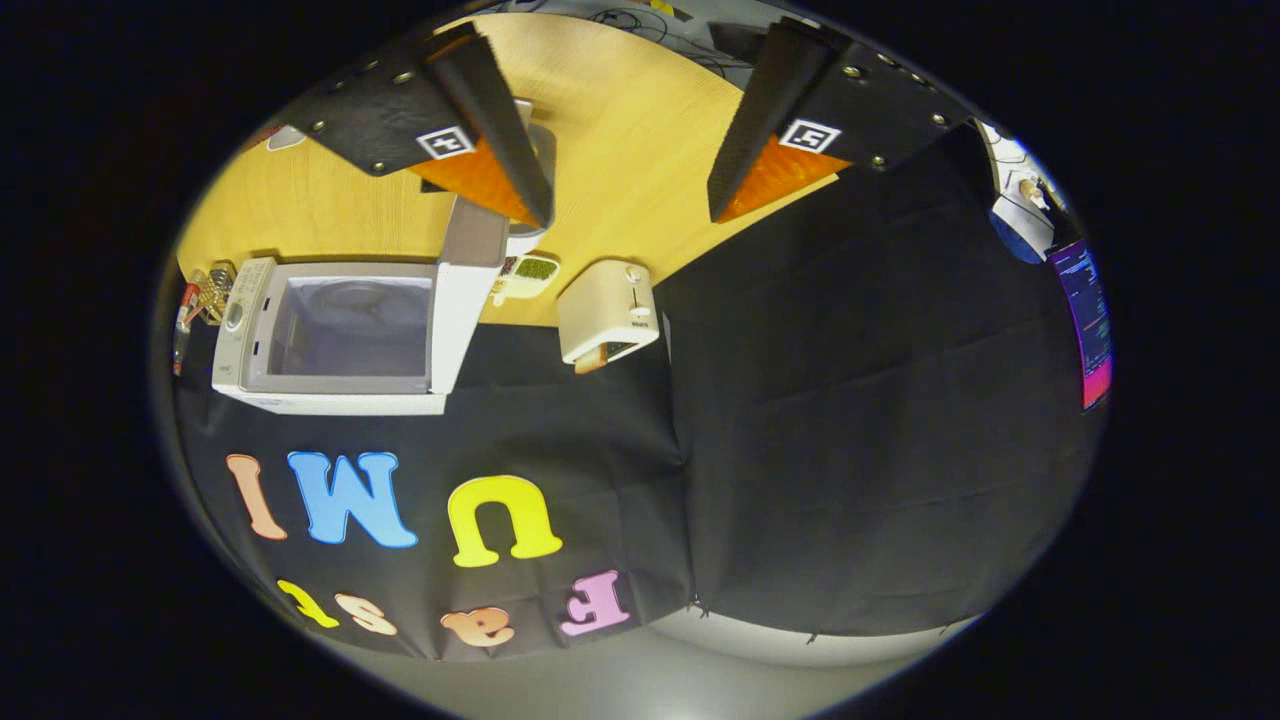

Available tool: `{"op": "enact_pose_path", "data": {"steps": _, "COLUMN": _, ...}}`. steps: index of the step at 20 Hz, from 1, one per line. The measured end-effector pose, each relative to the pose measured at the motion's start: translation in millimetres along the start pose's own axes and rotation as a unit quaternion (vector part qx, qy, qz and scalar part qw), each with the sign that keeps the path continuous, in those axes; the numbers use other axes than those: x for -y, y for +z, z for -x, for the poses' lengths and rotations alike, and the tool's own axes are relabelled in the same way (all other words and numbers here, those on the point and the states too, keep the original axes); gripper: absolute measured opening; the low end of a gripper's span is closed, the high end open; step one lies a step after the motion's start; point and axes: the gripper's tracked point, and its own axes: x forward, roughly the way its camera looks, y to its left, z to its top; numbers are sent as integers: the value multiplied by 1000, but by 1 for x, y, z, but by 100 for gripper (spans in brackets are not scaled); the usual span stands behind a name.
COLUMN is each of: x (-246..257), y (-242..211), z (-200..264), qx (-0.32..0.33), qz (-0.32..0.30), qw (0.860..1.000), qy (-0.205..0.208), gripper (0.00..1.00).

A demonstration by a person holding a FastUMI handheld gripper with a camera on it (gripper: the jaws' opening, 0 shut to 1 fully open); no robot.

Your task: Open the microwave, put the food inside, and close the microwave door.

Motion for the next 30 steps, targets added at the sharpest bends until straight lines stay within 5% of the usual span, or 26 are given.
{"op": "enact_pose_path", "data": {"steps": 8, "x": 111, "y": 40, "z": 52, "qx": 51, "qz": 3, "qw": 992, "qy": -113, "gripper": 98}}
{"op": "enact_pose_path", "data": {"steps": 18, "x": 259, "y": -3, "z": 114, "qx": 15, "qz": -52, "qw": 965, "qy": -255, "gripper": 99}}
{"op": "enact_pose_path", "data": {"steps": 30, "x": 321, "y": -117, "z": 154, "qx": -85, "qz": -193, "qw": 931, "qy": -299, "gripper": 99}}
